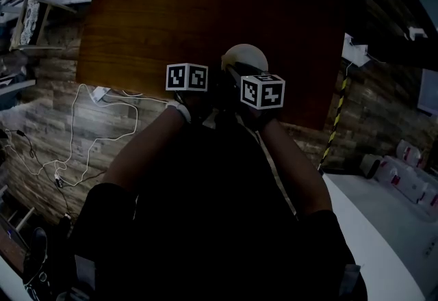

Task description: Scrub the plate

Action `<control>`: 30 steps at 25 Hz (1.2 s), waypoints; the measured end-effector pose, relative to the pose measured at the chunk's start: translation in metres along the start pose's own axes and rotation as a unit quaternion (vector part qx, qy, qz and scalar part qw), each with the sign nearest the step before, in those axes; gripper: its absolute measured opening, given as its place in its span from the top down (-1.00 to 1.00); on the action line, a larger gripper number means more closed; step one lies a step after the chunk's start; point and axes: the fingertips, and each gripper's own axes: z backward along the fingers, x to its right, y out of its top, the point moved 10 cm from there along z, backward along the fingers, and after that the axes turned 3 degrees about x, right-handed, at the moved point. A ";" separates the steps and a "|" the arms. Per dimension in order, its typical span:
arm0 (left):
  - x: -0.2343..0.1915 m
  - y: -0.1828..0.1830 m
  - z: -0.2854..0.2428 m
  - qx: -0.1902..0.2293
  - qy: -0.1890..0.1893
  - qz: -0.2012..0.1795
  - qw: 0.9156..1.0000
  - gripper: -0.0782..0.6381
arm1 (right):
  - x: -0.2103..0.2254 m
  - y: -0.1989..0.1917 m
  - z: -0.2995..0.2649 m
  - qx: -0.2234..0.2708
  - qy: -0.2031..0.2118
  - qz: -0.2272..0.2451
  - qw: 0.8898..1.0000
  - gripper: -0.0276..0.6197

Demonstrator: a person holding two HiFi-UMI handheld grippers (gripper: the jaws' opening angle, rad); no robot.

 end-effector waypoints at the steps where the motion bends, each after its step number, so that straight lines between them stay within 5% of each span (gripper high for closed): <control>1: 0.000 0.001 0.000 0.000 -0.001 0.002 1.000 0.65 | 0.002 0.000 -0.002 -0.001 0.004 -0.011 1.000 0.55; 4: 0.001 0.001 -0.001 -0.001 0.005 -0.004 1.000 0.65 | 0.010 -0.002 0.000 0.001 0.015 -0.040 0.999 0.55; 13: 0.004 -0.003 -0.002 -0.003 0.008 -0.007 1.000 0.65 | 0.025 -0.017 0.028 -0.002 -0.030 -0.013 0.999 0.55; 26: 0.008 -0.001 -0.007 -0.009 0.007 -0.010 1.000 0.65 | 0.067 -0.025 0.089 0.067 -0.095 -0.109 0.987 0.55; 30: 0.008 0.000 -0.006 -0.010 0.005 -0.009 1.000 0.65 | 0.041 -0.020 0.079 0.072 -0.066 -0.089 0.991 0.55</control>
